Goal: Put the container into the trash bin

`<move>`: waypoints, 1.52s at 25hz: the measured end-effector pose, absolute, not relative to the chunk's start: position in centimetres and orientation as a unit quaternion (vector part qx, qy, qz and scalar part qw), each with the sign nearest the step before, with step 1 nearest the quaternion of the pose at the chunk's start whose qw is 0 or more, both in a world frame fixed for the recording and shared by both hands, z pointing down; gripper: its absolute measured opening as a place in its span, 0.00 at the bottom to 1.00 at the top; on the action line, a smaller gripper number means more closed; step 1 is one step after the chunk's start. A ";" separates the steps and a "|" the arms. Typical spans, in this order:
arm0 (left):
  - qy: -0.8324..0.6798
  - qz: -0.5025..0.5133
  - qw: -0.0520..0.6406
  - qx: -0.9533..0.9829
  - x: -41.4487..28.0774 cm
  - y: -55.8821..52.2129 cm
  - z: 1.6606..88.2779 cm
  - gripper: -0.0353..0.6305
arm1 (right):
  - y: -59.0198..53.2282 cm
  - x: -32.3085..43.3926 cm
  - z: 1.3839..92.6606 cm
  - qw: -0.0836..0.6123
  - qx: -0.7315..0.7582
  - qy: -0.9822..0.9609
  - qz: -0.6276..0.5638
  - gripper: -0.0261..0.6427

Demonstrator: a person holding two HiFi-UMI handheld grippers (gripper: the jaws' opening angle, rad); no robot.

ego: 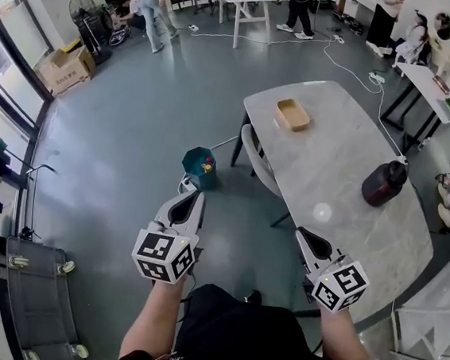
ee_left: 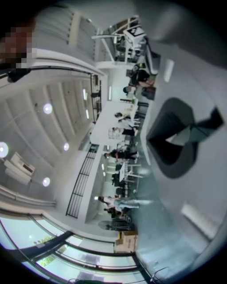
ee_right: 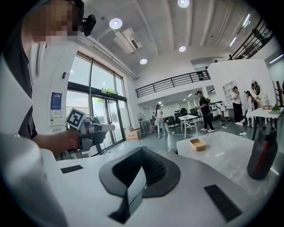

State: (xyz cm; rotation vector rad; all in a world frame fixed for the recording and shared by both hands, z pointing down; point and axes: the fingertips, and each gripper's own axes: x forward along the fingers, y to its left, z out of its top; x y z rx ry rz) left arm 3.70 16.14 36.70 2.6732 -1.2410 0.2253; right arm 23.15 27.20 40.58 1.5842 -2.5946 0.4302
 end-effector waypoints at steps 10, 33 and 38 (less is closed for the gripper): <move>-0.391 0.072 0.110 0.911 4.0 6.5 39.0 0.06 | 17.2 21.3 42.1 0.047 0.515 -0.841 0.155 0.03; -0.310 0.087 0.118 0.939 5.9 -17.9 38.5 0.06 | -7.9 19.3 41.4 0.034 0.546 -0.820 0.168 0.03; -0.302 0.105 0.110 0.941 10.0 -18.9 39.0 0.07 | -9.6 23.7 41.6 0.026 0.549 -0.820 0.163 0.03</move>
